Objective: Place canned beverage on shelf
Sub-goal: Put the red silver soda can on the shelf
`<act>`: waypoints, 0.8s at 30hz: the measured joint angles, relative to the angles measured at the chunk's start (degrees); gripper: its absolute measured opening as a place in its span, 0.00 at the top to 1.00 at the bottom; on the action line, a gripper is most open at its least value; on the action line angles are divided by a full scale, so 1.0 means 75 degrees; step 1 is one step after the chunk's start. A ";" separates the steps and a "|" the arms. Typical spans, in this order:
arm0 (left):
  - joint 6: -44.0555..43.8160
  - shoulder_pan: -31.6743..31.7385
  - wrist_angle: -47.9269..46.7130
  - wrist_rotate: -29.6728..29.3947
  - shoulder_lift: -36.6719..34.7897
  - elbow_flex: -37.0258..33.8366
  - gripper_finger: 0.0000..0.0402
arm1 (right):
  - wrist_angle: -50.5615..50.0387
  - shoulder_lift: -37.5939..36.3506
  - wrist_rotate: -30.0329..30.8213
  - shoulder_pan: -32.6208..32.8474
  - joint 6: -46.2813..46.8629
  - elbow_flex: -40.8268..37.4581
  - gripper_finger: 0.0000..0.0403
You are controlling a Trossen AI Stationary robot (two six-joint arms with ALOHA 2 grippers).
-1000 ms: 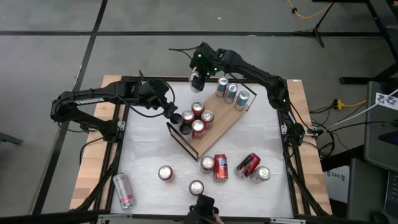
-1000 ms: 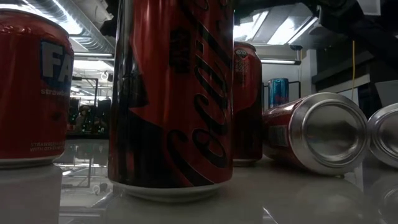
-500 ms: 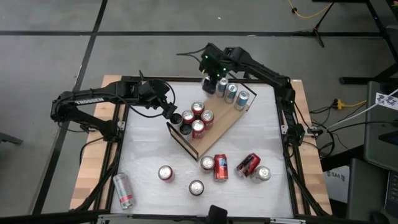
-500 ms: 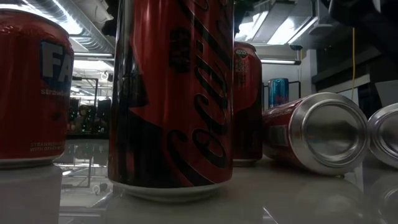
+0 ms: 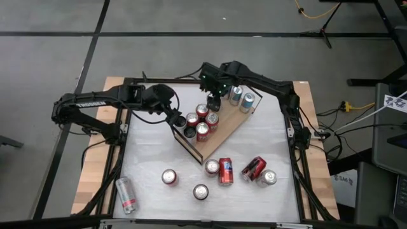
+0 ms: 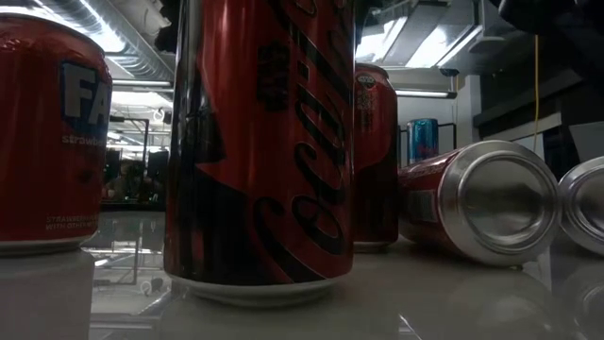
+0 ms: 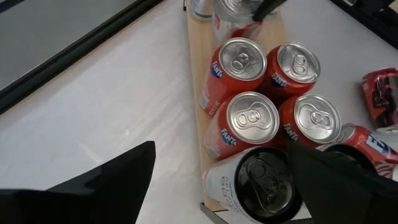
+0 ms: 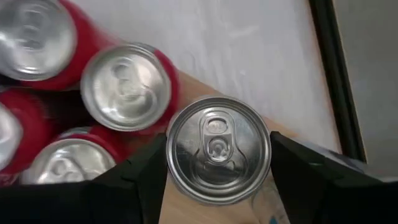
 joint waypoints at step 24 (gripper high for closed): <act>0.0009 -0.0172 -0.0009 0.0007 0.0000 0.0000 0.12 | -0.0503 0.0002 0.0080 -0.0023 0.0224 0.0000 0.42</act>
